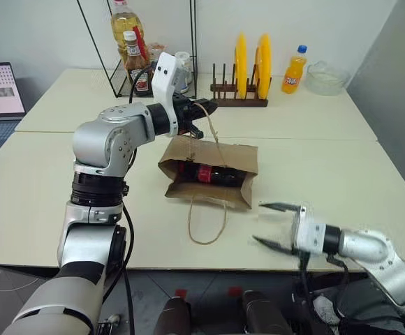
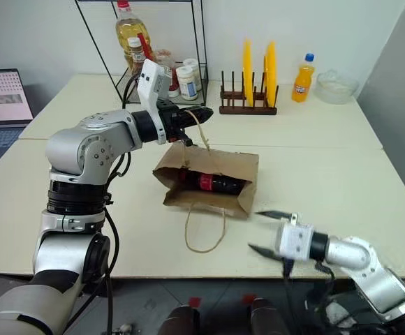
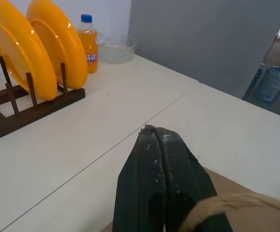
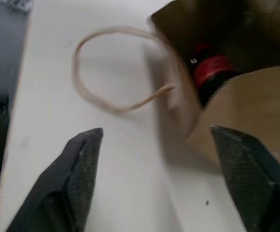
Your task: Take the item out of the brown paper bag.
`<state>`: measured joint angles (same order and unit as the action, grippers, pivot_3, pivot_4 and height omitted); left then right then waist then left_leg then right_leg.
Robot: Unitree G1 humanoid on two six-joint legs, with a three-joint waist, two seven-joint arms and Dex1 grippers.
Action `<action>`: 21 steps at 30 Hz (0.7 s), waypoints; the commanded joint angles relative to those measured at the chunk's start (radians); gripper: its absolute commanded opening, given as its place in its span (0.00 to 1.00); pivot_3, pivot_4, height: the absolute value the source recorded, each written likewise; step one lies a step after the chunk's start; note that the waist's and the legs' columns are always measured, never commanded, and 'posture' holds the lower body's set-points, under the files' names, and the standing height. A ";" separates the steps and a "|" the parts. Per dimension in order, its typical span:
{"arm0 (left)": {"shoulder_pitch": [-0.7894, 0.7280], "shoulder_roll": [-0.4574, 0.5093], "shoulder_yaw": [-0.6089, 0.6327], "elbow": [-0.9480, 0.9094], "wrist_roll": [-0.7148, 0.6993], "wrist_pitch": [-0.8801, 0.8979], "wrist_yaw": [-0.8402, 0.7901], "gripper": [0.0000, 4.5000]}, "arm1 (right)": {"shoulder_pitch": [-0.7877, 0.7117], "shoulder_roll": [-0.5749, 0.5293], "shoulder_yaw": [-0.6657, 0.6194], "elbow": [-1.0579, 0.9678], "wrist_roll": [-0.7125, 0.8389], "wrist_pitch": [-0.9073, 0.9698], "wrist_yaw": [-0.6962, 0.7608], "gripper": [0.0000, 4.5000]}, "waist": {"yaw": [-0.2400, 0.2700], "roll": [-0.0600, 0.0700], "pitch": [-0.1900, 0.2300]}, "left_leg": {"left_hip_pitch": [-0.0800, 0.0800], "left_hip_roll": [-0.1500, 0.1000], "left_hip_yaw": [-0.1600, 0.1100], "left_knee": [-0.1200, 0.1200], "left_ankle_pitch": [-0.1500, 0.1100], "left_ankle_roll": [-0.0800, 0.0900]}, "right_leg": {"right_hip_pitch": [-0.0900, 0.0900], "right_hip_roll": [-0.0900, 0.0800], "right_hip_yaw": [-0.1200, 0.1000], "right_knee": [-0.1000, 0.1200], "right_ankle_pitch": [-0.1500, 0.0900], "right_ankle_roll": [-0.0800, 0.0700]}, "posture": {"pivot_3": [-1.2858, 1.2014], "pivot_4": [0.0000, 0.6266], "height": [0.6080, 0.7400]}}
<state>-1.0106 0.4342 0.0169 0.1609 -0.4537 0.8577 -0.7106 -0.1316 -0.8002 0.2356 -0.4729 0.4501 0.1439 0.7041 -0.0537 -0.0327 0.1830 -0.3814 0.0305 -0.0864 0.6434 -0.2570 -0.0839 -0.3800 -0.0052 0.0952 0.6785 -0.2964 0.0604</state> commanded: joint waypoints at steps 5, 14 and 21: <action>-0.045 0.006 0.008 0.005 0.007 -0.039 -0.007 0.00 | -0.250 0.151 -0.072 -0.105 0.642 0.552 -0.184 0.16 | 0.005 0.001 0.002 | -0.005 0.000 -0.001 0.000 0.000 0.000 | -0.004 0.000 -0.002 0.000 0.000 0.000 | 0.52 0.24 1.00; -0.061 0.009 0.012 0.027 0.015 -0.049 -0.004 0.00 | -0.410 0.431 0.053 0.076 0.519 0.611 -0.211 0.00 | 0.006 0.003 0.004 | -0.015 0.000 -0.005 0.001 0.000 0.000 | -0.012 0.000 -0.006 0.002 0.000 0.000 | 0.52 0.24 1.00; -0.062 0.009 0.012 0.019 0.015 -0.048 -0.001 0.00 | -0.481 0.582 0.105 0.287 0.286 0.486 -0.147 0.00 | 0.002 0.005 0.005 | -0.018 0.000 -0.005 0.001 0.000 0.000 | -0.016 0.000 -0.007 0.002 0.000 -0.001 | 0.52 0.24 1.00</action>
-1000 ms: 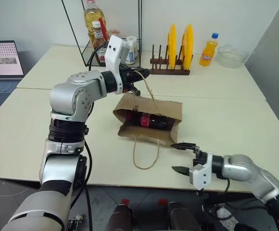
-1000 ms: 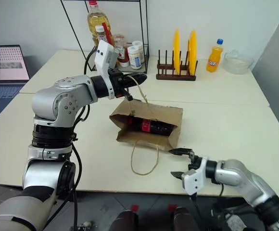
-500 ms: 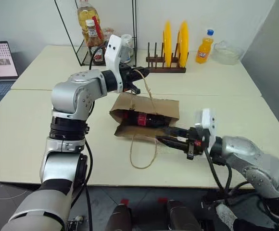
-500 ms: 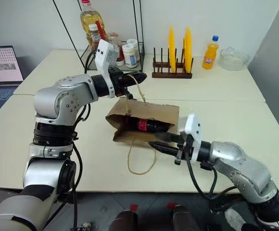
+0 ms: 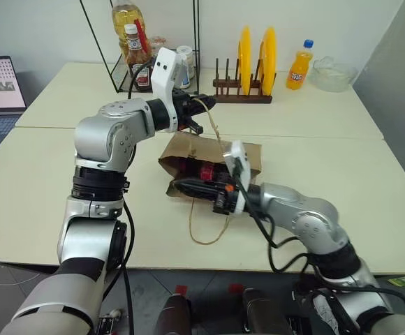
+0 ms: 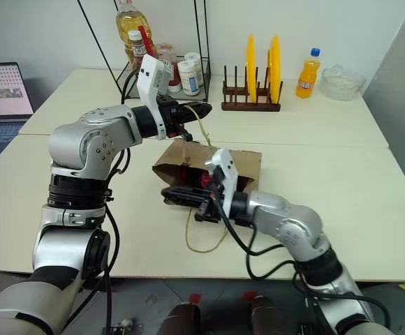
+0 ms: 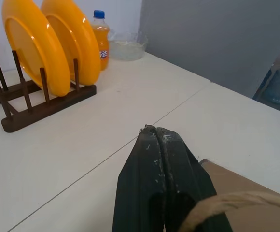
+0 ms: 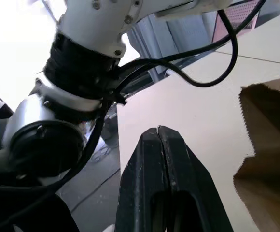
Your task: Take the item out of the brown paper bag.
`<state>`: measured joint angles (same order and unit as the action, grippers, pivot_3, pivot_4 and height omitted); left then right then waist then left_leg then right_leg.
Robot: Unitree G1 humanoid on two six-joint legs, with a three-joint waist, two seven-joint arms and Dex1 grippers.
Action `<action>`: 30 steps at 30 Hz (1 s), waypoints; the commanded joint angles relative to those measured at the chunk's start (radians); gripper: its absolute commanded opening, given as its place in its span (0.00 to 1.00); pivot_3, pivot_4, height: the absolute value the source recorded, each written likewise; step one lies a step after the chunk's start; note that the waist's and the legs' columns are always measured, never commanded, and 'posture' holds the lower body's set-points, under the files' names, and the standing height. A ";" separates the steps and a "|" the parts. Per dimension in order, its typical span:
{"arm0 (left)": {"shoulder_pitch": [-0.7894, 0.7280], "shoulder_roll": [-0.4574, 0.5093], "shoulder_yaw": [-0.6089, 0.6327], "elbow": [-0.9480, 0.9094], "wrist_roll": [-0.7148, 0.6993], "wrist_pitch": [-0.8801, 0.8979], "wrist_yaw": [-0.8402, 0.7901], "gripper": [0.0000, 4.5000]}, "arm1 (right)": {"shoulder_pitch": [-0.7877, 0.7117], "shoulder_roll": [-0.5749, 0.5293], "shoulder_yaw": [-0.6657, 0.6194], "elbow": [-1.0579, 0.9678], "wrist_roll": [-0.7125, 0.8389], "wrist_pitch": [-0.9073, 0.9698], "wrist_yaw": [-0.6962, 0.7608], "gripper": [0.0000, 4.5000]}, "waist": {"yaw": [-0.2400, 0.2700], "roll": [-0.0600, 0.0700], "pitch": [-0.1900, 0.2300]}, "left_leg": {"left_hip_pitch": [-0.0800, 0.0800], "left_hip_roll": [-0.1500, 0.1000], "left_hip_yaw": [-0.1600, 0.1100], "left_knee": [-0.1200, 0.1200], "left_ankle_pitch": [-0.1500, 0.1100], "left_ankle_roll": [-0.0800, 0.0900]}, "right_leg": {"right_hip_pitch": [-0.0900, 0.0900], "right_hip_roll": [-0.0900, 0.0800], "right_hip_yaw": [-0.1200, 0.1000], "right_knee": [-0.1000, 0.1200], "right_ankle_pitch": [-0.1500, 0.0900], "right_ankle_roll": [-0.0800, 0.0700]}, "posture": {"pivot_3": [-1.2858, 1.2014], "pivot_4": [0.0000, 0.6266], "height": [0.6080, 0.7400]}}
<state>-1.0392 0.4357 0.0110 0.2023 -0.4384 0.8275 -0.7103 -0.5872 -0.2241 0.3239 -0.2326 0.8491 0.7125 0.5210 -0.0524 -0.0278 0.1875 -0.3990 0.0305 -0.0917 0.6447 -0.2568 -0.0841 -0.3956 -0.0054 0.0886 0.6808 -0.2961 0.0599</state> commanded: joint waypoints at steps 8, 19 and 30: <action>-0.011 0.010 0.022 -0.032 -0.001 -0.020 0.002 0.00 | -0.044 -0.099 0.155 0.148 -0.657 -0.329 -0.056 0.00 | 0.000 0.000 0.000 | -0.001 0.000 0.001 0.000 0.000 0.000 | -0.001 0.000 0.000 0.000 0.000 0.000 | 0.52 0.24 1.00; -0.019 -0.006 0.013 -0.019 0.000 -0.039 -0.006 0.00 | -0.052 -0.106 0.220 0.168 -0.971 -0.367 -0.064 0.44 | -0.004 0.000 0.000 | -0.001 0.000 0.001 0.000 0.000 0.000 | -0.002 0.000 0.001 0.001 0.000 0.000 | 0.52 0.24 1.00; -0.016 -0.012 0.011 -0.037 0.000 -0.045 0.005 0.00 | -0.107 -0.125 0.227 0.322 -1.162 -0.405 -0.046 1.00 | -0.004 0.000 0.000 | 0.000 0.000 0.001 0.000 0.000 0.000 | -0.002 0.000 0.001 0.002 0.000 0.000 | 0.52 0.24 1.00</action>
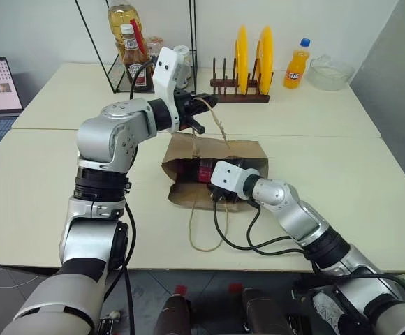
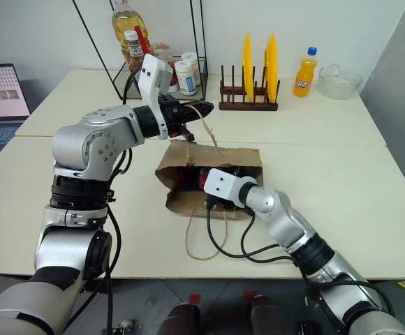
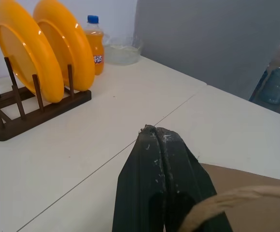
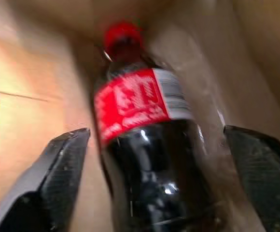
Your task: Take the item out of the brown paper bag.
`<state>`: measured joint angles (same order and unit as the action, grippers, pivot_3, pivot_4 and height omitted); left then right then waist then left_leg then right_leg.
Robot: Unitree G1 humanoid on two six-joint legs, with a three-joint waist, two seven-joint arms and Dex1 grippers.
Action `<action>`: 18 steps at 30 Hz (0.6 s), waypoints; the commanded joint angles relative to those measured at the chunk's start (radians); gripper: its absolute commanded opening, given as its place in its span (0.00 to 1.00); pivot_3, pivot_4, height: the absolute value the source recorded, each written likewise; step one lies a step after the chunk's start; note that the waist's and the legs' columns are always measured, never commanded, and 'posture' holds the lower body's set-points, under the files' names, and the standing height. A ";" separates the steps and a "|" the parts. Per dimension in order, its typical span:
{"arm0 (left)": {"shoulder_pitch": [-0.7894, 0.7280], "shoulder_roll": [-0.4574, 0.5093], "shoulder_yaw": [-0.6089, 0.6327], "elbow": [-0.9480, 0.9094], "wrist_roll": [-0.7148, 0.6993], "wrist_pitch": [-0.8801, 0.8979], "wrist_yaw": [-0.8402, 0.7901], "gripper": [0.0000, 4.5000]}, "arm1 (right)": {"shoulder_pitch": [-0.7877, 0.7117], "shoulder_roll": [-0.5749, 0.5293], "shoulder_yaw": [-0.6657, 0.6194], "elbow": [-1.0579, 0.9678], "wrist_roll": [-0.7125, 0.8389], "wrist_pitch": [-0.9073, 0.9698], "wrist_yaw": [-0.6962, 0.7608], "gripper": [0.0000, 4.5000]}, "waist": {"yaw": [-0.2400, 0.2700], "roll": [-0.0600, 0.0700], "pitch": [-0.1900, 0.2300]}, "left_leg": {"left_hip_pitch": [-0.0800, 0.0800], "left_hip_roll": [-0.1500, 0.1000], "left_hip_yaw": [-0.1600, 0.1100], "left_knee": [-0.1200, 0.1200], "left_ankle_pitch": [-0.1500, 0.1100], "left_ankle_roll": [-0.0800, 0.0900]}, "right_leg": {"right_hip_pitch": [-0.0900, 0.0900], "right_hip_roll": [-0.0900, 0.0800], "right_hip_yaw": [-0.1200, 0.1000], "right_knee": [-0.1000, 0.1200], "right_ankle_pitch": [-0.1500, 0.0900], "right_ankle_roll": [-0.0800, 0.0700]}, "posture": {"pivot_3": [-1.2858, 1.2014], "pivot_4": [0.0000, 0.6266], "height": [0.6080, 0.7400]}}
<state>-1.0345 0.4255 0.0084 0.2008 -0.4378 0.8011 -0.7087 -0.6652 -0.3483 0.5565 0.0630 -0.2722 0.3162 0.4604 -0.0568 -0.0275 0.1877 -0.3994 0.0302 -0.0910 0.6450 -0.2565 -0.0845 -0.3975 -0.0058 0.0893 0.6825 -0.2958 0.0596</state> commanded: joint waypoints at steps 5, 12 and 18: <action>-0.016 -0.001 0.016 -0.057 -0.004 -0.012 0.011 0.00 | -0.073 -0.015 0.020 0.142 -0.111 -0.032 0.057 1.00 | 0.000 0.000 0.000 | 0.000 0.000 0.000 0.000 0.000 0.000 | 0.000 0.000 0.000 0.000 0.000 0.000 | 0.52 0.24 1.00; -0.015 -0.001 0.022 -0.059 -0.005 -0.017 0.026 0.00 | -0.131 -0.004 0.013 0.287 -0.144 -0.107 0.080 0.91 | -0.001 0.000 0.000 | 0.002 0.000 0.000 0.001 0.000 0.000 | 0.002 0.000 0.000 0.000 0.000 0.000 | 0.52 0.24 1.00; -0.008 -0.001 0.025 -0.052 -0.001 -0.027 0.036 0.00 | -0.139 -0.011 -0.027 0.275 -0.141 -0.166 0.082 0.72 | -0.001 0.000 0.000 | 0.002 0.000 0.000 0.001 0.000 0.000 | 0.002 -0.001 0.000 0.000 0.001 0.000 | 0.52 0.24 1.00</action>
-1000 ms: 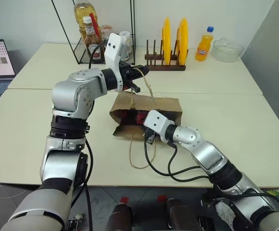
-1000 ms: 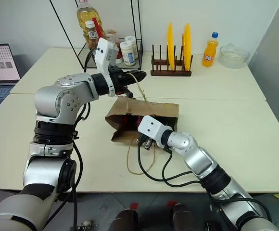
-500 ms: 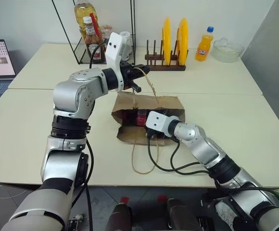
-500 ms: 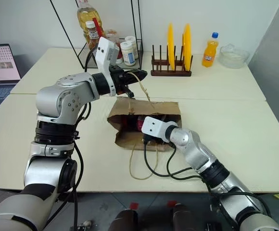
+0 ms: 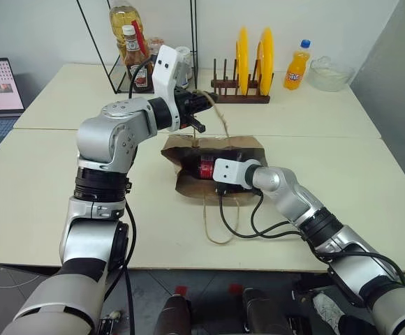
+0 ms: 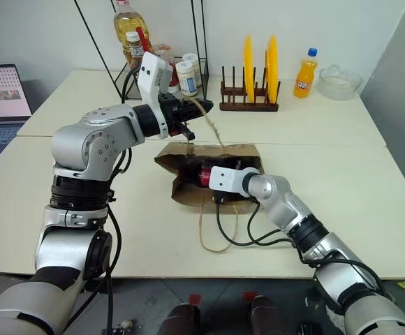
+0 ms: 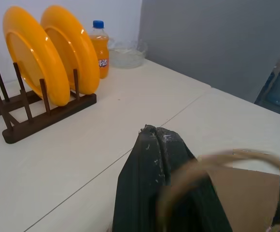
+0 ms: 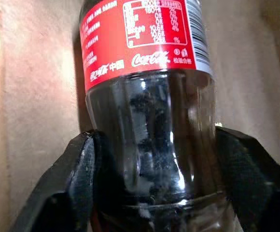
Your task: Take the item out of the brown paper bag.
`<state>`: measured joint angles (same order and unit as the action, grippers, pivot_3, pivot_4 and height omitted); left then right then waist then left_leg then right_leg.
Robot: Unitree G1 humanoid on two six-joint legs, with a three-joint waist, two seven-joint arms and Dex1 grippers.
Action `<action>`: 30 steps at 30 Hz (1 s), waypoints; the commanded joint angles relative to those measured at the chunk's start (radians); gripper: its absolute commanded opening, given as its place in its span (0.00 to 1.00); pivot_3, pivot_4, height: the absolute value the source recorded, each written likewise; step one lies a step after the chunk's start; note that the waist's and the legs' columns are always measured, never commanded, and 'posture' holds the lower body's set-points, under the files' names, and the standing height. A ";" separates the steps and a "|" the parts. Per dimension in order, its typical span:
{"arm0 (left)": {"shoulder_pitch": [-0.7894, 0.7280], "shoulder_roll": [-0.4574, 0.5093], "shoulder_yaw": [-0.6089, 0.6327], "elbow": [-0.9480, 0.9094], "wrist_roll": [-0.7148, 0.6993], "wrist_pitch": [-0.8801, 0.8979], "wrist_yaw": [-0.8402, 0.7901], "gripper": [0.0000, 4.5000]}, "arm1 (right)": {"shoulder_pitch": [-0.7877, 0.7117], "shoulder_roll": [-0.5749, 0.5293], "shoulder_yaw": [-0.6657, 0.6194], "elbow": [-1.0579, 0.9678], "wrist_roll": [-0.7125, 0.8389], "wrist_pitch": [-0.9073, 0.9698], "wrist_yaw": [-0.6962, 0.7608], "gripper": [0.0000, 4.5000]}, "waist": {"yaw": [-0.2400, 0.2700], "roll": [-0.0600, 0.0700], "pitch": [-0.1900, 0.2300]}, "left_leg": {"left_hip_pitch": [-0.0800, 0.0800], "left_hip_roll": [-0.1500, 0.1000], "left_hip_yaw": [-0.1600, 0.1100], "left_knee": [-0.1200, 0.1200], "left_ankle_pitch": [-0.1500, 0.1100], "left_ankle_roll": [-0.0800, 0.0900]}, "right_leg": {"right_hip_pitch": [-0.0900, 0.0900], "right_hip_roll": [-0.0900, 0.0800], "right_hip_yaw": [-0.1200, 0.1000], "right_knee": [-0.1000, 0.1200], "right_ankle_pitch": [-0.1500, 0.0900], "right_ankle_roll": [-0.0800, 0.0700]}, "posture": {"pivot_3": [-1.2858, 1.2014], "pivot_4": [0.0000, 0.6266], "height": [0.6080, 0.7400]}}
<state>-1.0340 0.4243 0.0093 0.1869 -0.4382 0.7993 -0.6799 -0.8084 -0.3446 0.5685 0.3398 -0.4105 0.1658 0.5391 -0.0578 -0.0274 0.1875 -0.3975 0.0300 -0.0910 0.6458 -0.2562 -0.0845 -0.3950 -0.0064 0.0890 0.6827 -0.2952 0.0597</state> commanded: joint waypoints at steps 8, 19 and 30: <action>-0.005 0.011 0.007 -0.001 0.048 -0.083 0.023 0.00 | 0.084 -0.003 -0.124 -0.268 0.091 0.075 0.117 0.72 | 0.001 0.000 0.000 | -0.002 0.000 0.000 0.000 0.002 -0.004 | -0.002 0.000 -0.001 -0.001 0.000 0.000 | 0.52 0.24 1.00; -0.023 0.006 -0.001 0.060 0.113 -0.149 0.018 0.00 | 0.171 -0.026 -0.227 -0.464 0.226 0.086 0.185 0.72 | 0.001 0.000 0.000 | -0.002 0.000 0.000 0.000 0.002 -0.004 | -0.002 0.000 -0.001 0.000 0.000 0.000 | 0.52 0.24 1.00; -0.044 0.007 0.003 0.110 0.141 -0.179 0.007 0.00 | 0.292 -0.111 -0.427 -0.758 0.605 0.152 0.347 0.72 | 0.001 0.001 0.000 | -0.003 0.000 0.000 0.000 0.001 -0.002 | -0.002 0.000 -0.001 0.000 0.000 0.000 | 0.52 0.24 1.00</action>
<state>-1.0430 0.4272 0.0053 0.3092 -0.3039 0.6462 -0.6686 -0.5135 -0.4406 0.2104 -0.3126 0.1135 0.2880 0.8742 -0.0566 -0.0268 0.1880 -0.3999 0.0296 -0.0913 0.6454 -0.2559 -0.0850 -0.3970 -0.0067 0.0883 0.6826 -0.2952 0.0597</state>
